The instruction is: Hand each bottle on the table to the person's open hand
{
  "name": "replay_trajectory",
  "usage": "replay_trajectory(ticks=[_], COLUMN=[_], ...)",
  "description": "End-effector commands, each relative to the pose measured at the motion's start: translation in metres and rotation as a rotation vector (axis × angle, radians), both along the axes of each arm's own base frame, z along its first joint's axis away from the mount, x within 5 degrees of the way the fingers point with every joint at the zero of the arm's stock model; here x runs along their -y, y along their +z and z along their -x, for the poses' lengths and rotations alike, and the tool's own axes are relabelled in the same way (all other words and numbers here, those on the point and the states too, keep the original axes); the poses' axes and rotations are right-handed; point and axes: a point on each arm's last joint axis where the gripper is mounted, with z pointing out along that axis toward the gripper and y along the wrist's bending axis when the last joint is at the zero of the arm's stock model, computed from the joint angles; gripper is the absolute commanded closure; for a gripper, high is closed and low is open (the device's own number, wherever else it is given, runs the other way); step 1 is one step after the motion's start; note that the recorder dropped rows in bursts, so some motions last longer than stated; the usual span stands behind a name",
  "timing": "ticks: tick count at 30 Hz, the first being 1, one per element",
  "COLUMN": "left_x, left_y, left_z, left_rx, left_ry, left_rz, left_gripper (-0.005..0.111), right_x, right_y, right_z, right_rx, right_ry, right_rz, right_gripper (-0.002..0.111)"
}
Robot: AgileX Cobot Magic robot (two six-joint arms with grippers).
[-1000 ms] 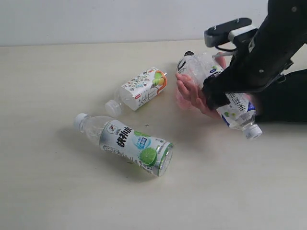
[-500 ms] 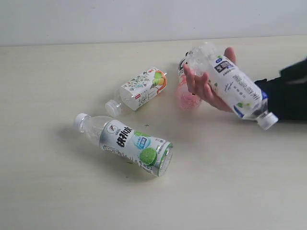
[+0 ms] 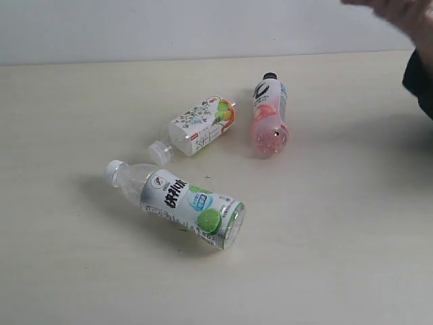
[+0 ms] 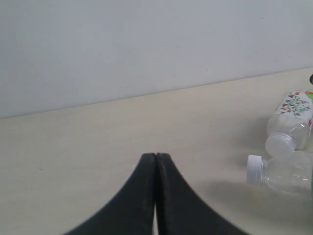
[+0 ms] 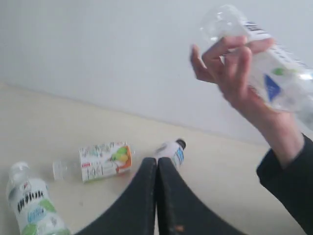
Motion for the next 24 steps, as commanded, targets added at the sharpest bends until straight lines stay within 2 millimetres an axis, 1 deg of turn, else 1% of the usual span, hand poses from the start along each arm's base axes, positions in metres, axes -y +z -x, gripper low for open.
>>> replay_trajectory(ticks=[1,5,6,24], left_x=[0.0,0.0,0.0,0.0], left_y=[0.0,0.0,0.0,0.0], left_z=[0.0,0.0,0.0,0.0], left_rx=[0.008,0.006,0.006,0.006], left_ry=[0.001,0.002,0.002,0.002], left_rz=[0.004,0.004,0.004,0.004], left_gripper=[0.106,0.106,0.106,0.106], right_x=[0.002,0.004,0.006,0.005], right_y=[-0.002,-0.001,0.0,-0.001], right_z=[0.004,0.01,0.014,0.014], right_rx=[0.176,0.221,0.244,0.223], right_ry=[0.003,0.004,0.004,0.02], right_rz=[-0.101,-0.121,-0.131,-0.144], right_gripper=[0.108,0.108,0.108,0.108])
